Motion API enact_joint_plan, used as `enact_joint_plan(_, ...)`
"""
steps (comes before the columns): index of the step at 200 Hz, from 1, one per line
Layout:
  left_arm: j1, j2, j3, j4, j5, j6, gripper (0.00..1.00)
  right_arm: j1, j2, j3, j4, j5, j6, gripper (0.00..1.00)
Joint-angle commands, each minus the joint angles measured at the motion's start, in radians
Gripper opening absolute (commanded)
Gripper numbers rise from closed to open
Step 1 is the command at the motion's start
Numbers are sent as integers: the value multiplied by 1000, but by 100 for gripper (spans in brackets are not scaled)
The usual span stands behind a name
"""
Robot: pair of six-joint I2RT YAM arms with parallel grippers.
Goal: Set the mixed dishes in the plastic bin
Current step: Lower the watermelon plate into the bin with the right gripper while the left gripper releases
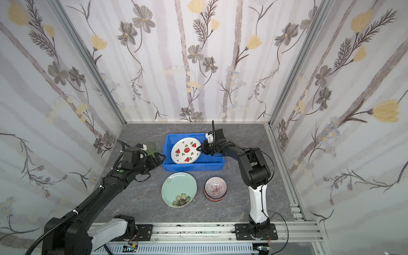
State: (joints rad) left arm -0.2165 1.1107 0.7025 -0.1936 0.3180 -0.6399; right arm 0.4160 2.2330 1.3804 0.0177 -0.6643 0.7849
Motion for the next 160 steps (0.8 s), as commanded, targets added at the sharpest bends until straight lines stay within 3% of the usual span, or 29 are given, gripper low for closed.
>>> enact_joint_plan(1,-7,5,-6,40,-7,-12,100,5,11,20,109,-49,25,0)
enact_joint_plan(91,-45,29,-18,77,-19,-32,100,17,46,14,107,-29,27,0)
enact_joint_plan(160,-62,32,-20,88,-27,-39,100,19,59,15,82,-8,4,23)
